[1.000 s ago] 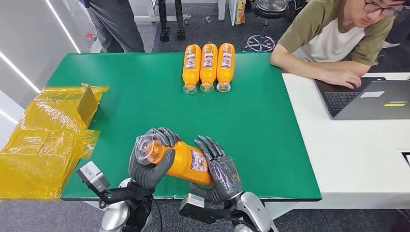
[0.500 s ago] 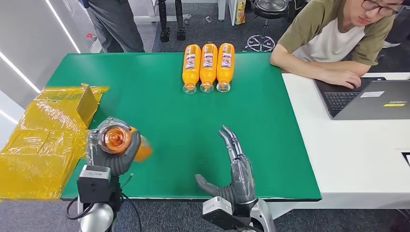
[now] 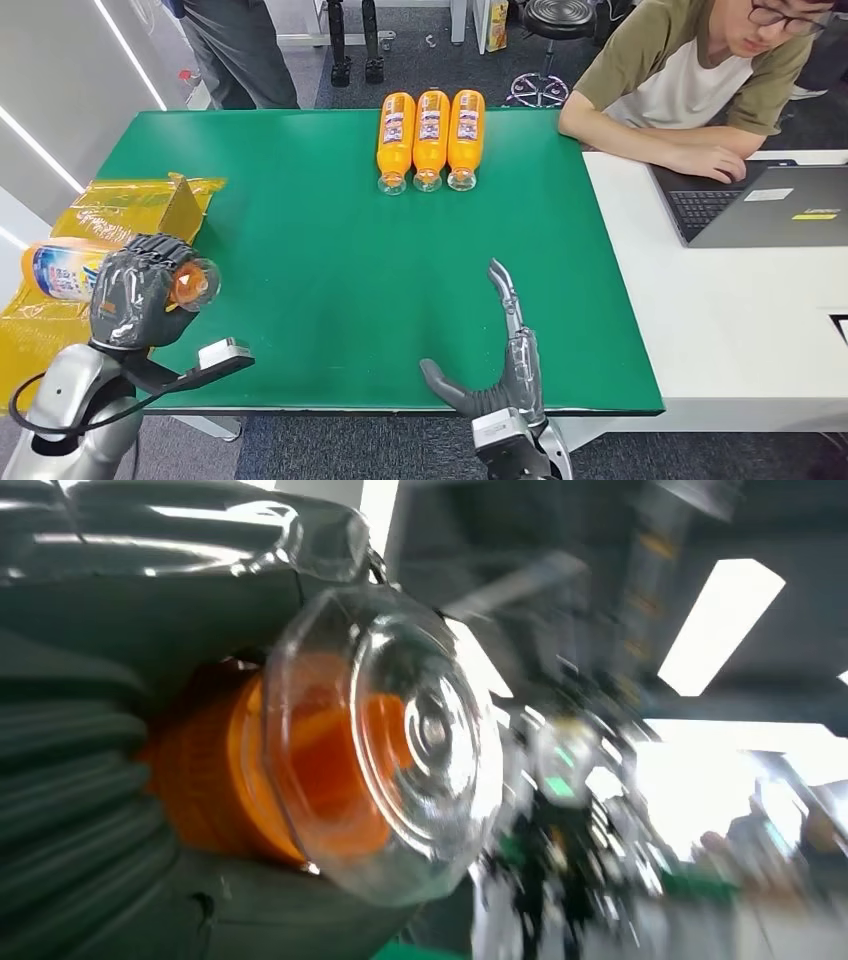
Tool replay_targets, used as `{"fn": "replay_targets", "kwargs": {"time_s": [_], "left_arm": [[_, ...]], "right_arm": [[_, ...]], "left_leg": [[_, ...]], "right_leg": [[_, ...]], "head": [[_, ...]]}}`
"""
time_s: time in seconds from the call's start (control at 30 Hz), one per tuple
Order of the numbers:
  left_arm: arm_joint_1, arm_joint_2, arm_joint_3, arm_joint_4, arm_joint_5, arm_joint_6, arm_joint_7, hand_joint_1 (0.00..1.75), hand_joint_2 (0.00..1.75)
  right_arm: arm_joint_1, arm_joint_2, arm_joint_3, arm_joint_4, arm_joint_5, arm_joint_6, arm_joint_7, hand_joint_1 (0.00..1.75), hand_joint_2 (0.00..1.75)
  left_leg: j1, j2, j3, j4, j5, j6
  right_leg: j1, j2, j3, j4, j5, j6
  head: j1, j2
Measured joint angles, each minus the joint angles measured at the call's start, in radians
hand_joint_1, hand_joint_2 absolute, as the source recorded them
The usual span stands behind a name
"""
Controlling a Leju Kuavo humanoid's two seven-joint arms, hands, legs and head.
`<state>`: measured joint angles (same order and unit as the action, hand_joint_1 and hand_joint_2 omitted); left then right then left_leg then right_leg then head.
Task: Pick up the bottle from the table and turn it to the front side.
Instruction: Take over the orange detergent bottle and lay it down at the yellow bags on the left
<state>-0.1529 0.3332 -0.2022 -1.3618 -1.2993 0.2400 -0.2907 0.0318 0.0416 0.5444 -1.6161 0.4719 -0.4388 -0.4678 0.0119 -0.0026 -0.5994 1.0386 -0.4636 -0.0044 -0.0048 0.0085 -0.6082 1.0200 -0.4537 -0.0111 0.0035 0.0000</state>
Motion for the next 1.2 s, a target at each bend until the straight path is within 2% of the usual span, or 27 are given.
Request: {"fn": "replay_targets", "kwargs": {"time_s": [0.1, 0.17, 0.27, 0.43, 0.63, 0.8, 0.9, 1.1, 1.17, 1.2], "left_arm": [[-0.088, 0.079, -0.049, 0.122, -0.003, -0.074, -0.071, 1.75, 1.75], [-0.16, 0.114, -0.093, 0.226, -0.003, -0.097, -0.099, 1.75, 1.75], [-0.242, 0.142, -0.15, 0.354, 0.0, -0.106, -0.121, 1.75, 1.75], [-0.306, 0.159, -0.199, 0.471, 0.004, -0.11, -0.127, 1.75, 1.75], [-0.381, 0.155, -0.264, 0.648, 0.016, -0.133, -0.131, 1.75, 1.75], [-0.437, 0.118, -0.286, 0.815, 0.052, -0.207, -0.107, 1.75, 1.75], [-0.445, 0.101, -0.292, 0.883, 0.076, -0.248, -0.08, 1.75, 1.75], [-0.446, 0.065, -0.295, 0.949, 0.086, -0.22, -0.04, 1.75, 1.75], [-0.452, 0.045, -0.295, 0.959, 0.084, -0.216, -0.028, 1.57, 1.75], [-0.456, 0.034, -0.295, 0.963, 0.083, -0.216, -0.022, 1.13, 1.75]], "right_arm": [[-0.003, 0.0, -0.007, -0.015, -0.038, -0.014, -0.03, 0.0, 1.75], [-0.004, 0.0, -0.01, -0.029, -0.049, -0.029, -0.045, 0.0, 1.75], [-0.005, 0.0, -0.014, -0.05, -0.059, -0.042, -0.054, 0.0, 1.75], [-0.006, 0.0, -0.019, -0.068, -0.064, -0.047, -0.056, 0.0, 1.75], [-0.015, 0.0, -0.023, -0.081, -0.079, -0.071, -0.058, 0.0, 1.75], [-0.014, 0.0, -0.025, -0.082, -0.078, -0.079, -0.05, 0.0, 1.75], [-0.01, 0.0, -0.025, -0.087, -0.075, -0.073, -0.035, 0.0, 1.75], [0.005, 0.0, -0.025, -0.091, -0.073, -0.058, -0.034, 0.0, 1.75], [0.007, 0.0, -0.025, -0.091, -0.073, -0.055, -0.038, 0.0, 1.75], [0.006, 0.0, -0.025, -0.091, -0.073, -0.054, -0.039, 0.0, 1.75]], "left_leg": [[0.0, 0.0, 0.0, 0.0, 0.001, -0.001], [0.0, 0.0, 0.0, 0.0, 0.001, -0.001], [0.0, 0.002, 0.0, 0.0, 0.002, -0.002], [0.0, 0.003, -0.001, 0.0, 0.001, -0.002], [0.0, 0.003, -0.001, 0.0, 0.001, -0.002], [0.0, 0.004, -0.001, 0.0, 0.002, -0.003], [0.0, 0.005, -0.001, 0.0, 0.002, -0.003], [0.0, 0.004, -0.002, 0.0, 0.001, -0.003], [0.0, 0.004, -0.002, 0.0, 0.001, -0.003], [0.0, 0.004, -0.002, 0.0, 0.001, -0.003]], "right_leg": [[0.0, 0.0, 0.0, 0.0, 0.001, -0.001], [0.0, 0.0, 0.0, 0.0, 0.002, -0.002], [0.0, 0.002, -0.001, 0.001, 0.003, -0.003], [0.0, 0.003, -0.002, 0.001, 0.003, -0.003], [0.0, 0.003, -0.003, 0.001, 0.003, -0.004], [0.0, 0.003, -0.003, 0.001, 0.003, -0.004], [0.0, 0.005, -0.004, 0.001, 0.003, -0.004], [0.0, 0.005, -0.005, 0.001, 0.003, -0.004], [0.0, 0.004, -0.004, 0.001, 0.003, -0.004], [0.0, 0.004, -0.004, 0.001, 0.003, -0.004]], "head": [[0.0, 0.0], [0.0, 0.0], [0.0, 0.0], [0.0, 0.0], [0.0, 0.0], [0.0, 0.0], [0.0, 0.0], [0.0, 0.0], [0.0, 0.0], [0.0, 0.0]]}}
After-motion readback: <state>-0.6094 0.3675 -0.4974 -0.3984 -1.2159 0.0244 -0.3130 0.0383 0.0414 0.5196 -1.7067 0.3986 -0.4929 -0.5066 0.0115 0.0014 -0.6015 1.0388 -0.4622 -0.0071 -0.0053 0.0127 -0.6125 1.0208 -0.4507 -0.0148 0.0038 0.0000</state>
